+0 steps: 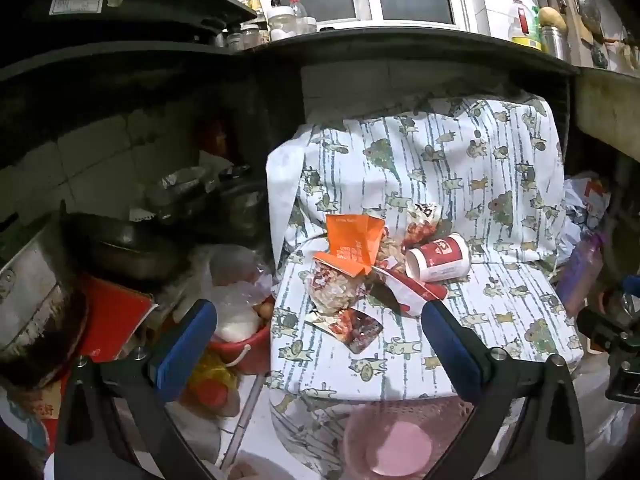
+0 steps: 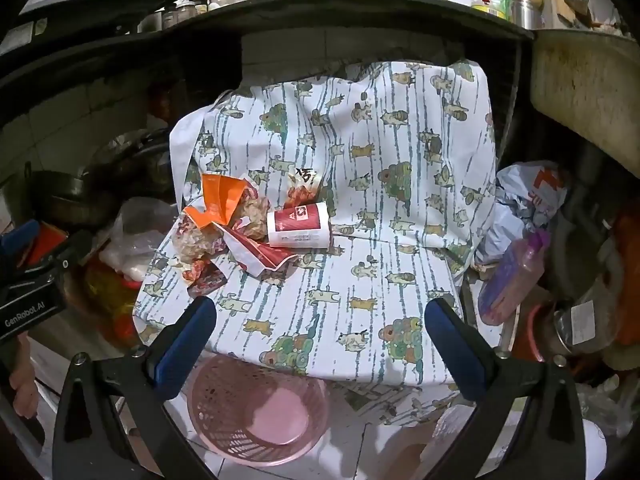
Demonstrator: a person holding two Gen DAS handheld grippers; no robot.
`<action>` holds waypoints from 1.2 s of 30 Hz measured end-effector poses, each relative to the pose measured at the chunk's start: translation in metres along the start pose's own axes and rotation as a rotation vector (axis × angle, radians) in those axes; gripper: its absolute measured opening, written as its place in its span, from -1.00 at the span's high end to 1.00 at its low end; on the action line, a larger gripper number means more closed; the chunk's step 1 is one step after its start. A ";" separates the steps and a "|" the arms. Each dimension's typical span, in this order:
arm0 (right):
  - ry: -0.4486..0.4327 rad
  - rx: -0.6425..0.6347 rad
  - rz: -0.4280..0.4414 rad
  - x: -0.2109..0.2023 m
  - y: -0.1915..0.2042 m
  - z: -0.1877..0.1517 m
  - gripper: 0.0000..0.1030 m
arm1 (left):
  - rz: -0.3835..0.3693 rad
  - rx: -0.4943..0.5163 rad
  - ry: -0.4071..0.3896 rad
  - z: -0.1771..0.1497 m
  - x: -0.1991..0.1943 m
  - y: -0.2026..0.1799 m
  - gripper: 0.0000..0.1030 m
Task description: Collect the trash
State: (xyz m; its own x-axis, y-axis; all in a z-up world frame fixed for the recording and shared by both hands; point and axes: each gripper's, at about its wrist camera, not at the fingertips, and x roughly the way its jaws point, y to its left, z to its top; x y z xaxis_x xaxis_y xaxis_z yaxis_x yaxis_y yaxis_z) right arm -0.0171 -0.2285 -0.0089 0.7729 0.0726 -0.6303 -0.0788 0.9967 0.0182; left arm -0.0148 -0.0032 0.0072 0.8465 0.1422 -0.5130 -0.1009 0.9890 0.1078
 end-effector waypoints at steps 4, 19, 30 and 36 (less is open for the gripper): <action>-0.002 -0.005 -0.005 -0.001 0.001 0.000 -1.00 | -0.002 -0.008 -0.003 -0.001 -0.001 0.003 -1.00; 0.004 0.001 0.007 0.000 0.001 0.001 -1.00 | 0.003 -0.011 -0.005 0.003 -0.003 0.005 -1.00; 0.048 -0.014 0.014 0.000 0.001 0.001 -1.00 | 0.031 -0.022 -0.034 0.006 -0.008 0.009 -1.00; 0.039 -0.016 0.009 -0.002 -0.001 0.003 -1.00 | 0.037 -0.053 -0.082 0.008 -0.016 0.014 -1.00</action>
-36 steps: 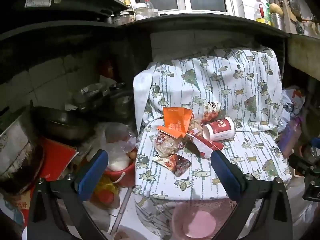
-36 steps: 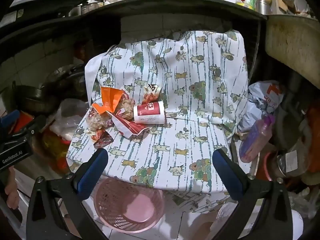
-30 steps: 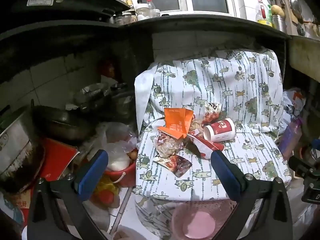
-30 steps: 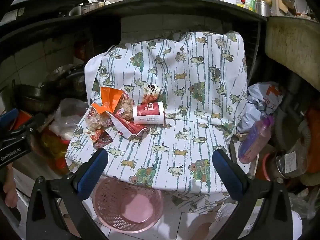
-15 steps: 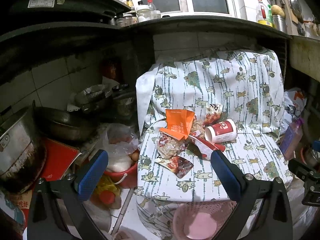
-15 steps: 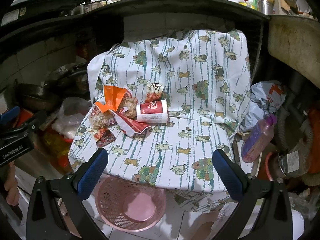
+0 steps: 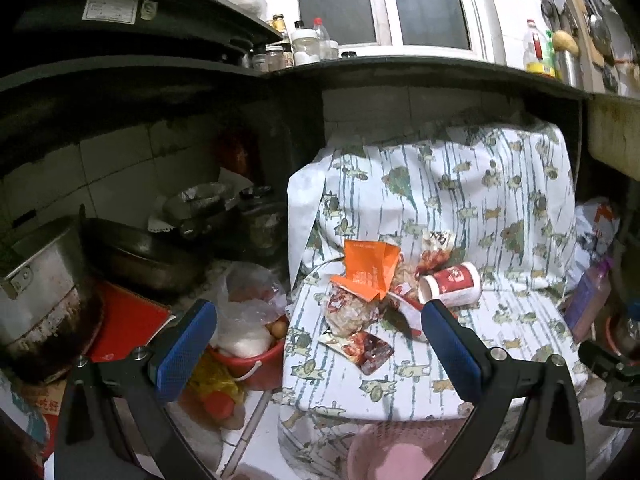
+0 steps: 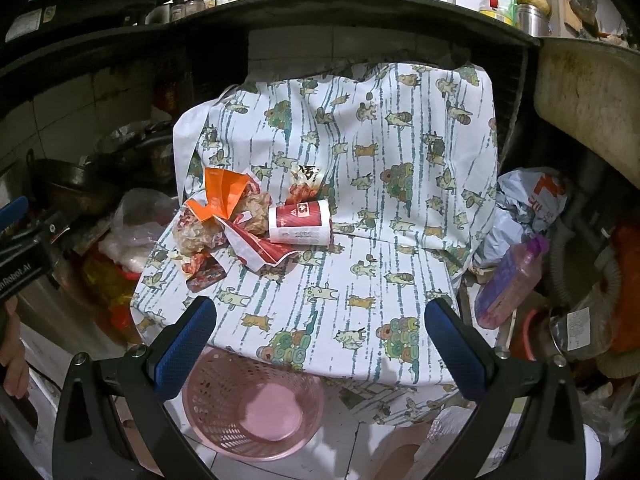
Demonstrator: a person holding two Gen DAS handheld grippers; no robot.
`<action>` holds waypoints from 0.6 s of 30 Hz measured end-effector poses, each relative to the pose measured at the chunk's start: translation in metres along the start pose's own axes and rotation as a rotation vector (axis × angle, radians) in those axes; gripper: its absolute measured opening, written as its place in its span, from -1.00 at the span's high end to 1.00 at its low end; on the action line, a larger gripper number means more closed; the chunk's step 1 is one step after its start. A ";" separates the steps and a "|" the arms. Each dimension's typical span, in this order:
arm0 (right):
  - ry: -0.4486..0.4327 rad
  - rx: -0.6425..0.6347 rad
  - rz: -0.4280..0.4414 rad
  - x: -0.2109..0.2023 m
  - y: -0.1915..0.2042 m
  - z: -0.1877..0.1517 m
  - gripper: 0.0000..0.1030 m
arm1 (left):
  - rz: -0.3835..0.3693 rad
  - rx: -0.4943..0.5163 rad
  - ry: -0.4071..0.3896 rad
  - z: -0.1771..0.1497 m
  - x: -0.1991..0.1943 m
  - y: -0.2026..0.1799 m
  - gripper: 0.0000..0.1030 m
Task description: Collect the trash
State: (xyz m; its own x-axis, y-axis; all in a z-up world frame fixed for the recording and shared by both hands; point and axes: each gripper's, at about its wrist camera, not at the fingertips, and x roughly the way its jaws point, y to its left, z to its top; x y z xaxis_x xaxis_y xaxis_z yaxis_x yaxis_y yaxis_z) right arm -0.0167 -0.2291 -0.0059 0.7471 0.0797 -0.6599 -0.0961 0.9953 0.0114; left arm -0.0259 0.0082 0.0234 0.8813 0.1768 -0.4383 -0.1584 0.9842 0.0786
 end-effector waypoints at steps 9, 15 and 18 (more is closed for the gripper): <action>0.011 0.030 0.027 0.005 -0.004 0.001 -1.00 | 0.013 0.057 0.014 -0.001 0.003 -0.010 -1.00; -0.006 0.022 -0.013 0.010 -0.007 0.009 -0.88 | -0.161 0.047 0.188 -0.003 0.022 -0.019 -1.00; -0.005 0.016 0.049 0.008 -0.011 0.032 -0.67 | -0.176 0.100 0.251 0.013 0.041 -0.025 -1.00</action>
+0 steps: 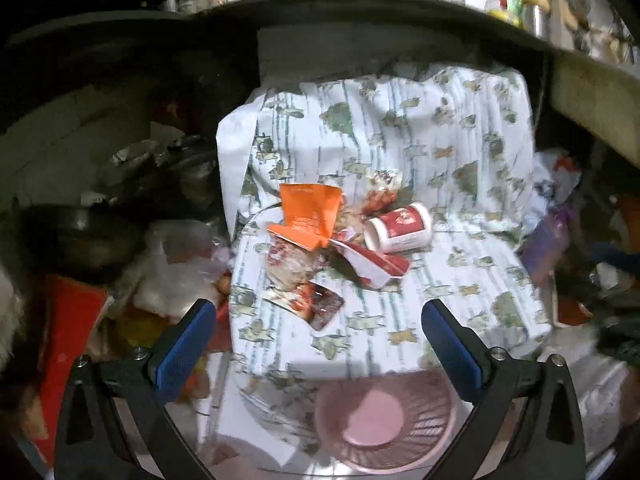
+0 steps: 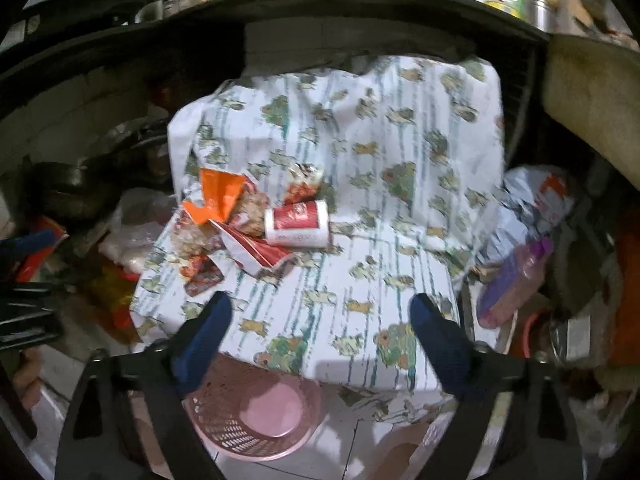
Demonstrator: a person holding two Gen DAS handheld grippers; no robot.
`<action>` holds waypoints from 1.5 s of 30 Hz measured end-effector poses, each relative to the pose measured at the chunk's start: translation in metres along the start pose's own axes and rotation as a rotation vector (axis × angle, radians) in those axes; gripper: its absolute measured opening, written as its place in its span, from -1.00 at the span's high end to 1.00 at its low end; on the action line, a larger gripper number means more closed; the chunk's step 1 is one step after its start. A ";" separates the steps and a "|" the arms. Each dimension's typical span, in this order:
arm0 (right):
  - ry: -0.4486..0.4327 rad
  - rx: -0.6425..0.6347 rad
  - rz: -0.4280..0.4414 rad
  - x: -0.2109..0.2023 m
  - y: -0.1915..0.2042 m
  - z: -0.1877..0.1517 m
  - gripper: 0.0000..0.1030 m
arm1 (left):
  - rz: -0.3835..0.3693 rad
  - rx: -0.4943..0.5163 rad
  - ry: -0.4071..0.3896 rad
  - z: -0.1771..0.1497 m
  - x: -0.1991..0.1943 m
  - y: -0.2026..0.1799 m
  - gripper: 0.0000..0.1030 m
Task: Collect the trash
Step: 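Grasp the orange paper bag with the left tool while the right tool grasps a red-white wrapper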
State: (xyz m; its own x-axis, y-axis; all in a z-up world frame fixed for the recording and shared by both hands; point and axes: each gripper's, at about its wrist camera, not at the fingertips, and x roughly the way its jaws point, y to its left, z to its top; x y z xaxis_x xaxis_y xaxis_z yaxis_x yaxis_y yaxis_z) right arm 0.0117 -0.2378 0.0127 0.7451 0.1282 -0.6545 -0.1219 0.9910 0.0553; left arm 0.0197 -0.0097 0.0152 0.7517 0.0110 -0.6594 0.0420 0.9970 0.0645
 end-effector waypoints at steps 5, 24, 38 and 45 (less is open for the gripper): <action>-0.071 0.005 0.045 -0.002 -0.010 0.049 -0.67 | 0.133 -0.038 -0.135 0.049 -0.007 0.018 -1.00; 0.159 -0.167 0.051 0.194 0.043 0.081 -0.75 | -0.008 -0.134 0.102 0.117 0.170 0.067 -0.99; 0.307 -0.443 0.055 0.276 0.110 0.022 -0.03 | -0.063 -0.372 0.238 0.116 0.236 0.112 -0.99; 0.320 -0.360 0.079 0.264 0.104 0.031 0.58 | -0.220 -0.458 0.296 0.120 0.257 0.101 -0.99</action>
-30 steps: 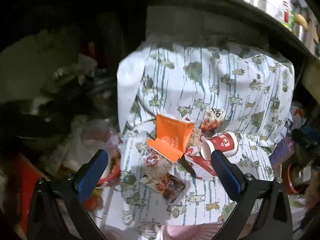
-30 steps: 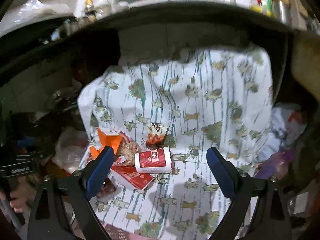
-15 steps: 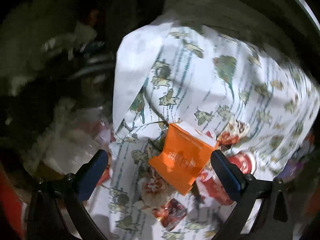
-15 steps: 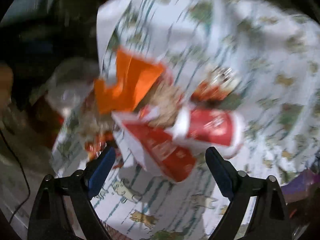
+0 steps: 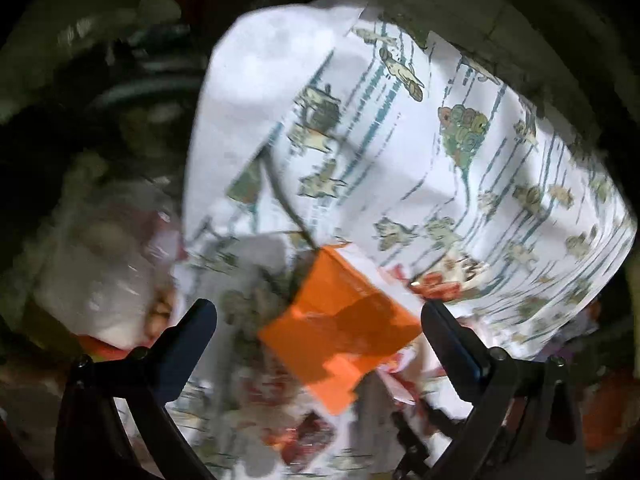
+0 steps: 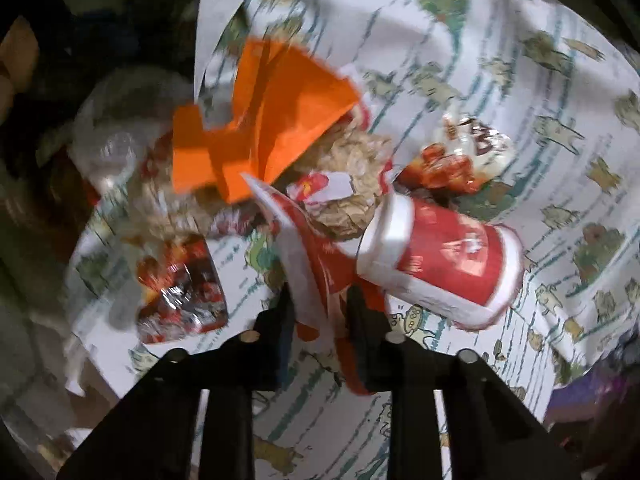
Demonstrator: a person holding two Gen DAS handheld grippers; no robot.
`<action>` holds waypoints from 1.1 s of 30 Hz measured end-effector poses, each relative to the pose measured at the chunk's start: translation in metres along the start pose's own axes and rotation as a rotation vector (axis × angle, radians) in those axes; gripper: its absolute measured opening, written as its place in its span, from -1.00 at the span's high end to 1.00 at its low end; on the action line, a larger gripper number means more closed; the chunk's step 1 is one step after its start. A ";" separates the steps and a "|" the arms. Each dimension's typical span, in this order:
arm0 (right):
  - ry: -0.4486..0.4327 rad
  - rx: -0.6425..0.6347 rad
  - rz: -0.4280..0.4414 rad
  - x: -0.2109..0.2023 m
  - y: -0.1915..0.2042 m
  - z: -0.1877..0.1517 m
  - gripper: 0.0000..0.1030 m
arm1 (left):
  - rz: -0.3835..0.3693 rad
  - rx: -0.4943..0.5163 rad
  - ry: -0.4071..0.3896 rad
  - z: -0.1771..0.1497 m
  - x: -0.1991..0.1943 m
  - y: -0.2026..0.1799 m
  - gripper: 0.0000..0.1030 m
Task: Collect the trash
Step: 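Grasp the orange paper bag with the left tool while the right tool grasps a red-white wrapper, then carry the orange bag and red-white wrapper down into the pink basket and release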
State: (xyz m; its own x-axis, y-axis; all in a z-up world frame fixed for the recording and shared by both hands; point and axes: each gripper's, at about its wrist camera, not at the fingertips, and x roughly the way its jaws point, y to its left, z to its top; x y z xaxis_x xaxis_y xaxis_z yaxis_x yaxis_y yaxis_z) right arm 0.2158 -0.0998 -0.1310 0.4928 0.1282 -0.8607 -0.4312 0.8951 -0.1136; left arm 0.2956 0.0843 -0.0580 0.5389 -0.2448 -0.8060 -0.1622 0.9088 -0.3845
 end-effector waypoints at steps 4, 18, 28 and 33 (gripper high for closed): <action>-0.017 0.079 0.065 -0.030 -0.023 -0.005 0.66 | -0.084 -0.082 0.036 0.003 0.015 -0.006 -0.98; -0.123 0.290 0.160 -0.080 -0.108 -0.003 0.66 | -0.014 -0.008 0.166 -0.016 0.071 -0.040 0.05; -0.223 0.379 0.123 -0.109 -0.142 -0.001 0.66 | -0.063 0.153 -0.035 -0.026 0.017 -0.063 0.43; -0.274 0.405 0.135 -0.120 -0.145 -0.001 0.66 | -0.130 0.191 -0.124 -0.026 -0.018 -0.064 0.43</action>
State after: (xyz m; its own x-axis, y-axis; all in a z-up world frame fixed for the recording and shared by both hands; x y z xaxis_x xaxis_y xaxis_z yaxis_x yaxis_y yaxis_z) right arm 0.2184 -0.2450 -0.0118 0.6562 0.3134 -0.6865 -0.2043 0.9495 0.2382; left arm 0.2744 0.0219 -0.0308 0.6444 -0.3312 -0.6892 0.0681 0.9226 -0.3796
